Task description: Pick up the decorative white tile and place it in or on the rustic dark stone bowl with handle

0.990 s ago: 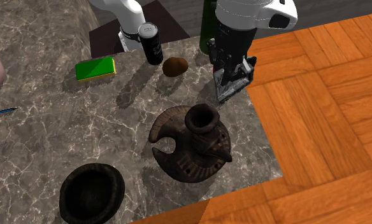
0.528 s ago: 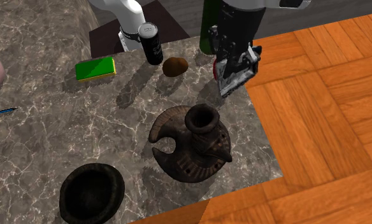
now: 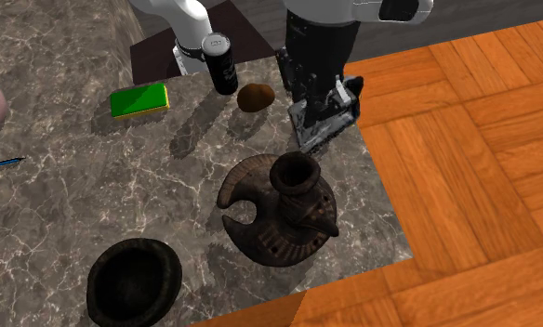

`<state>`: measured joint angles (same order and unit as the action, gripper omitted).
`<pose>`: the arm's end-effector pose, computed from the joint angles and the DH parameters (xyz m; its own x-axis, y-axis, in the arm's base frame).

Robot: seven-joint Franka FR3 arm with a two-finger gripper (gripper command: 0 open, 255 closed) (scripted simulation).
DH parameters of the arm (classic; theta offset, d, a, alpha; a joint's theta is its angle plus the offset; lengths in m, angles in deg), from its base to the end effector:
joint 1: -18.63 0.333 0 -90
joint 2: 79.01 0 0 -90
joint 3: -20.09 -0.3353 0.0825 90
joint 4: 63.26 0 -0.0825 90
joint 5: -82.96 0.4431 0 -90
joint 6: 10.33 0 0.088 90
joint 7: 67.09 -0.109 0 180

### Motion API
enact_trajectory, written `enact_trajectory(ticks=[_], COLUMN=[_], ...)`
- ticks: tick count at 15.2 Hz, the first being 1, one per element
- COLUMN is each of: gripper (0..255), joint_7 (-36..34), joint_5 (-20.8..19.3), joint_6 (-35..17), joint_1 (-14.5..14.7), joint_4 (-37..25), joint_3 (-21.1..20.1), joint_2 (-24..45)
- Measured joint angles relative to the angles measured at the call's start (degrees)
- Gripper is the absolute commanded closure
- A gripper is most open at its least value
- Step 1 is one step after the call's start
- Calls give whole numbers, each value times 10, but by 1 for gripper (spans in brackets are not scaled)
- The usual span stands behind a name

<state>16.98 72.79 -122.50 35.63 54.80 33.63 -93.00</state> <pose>0.5534 0.0128 0.5515 -0.0084 0.9949 -0.1007 0.9894 0.0228 0.1434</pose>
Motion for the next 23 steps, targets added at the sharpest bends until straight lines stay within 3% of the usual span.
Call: enact_trajectory(ticks=[7,12,23], gripper=[255,255,255], joint_7=[98,182,371], joint_5=[6,26,124], joint_6=[-9,-7,6], joint_1=[-34,-60,-133], joint_4=[-20,-69,-206], joint_3=[62,112,202], joint_2=[16,57,191])
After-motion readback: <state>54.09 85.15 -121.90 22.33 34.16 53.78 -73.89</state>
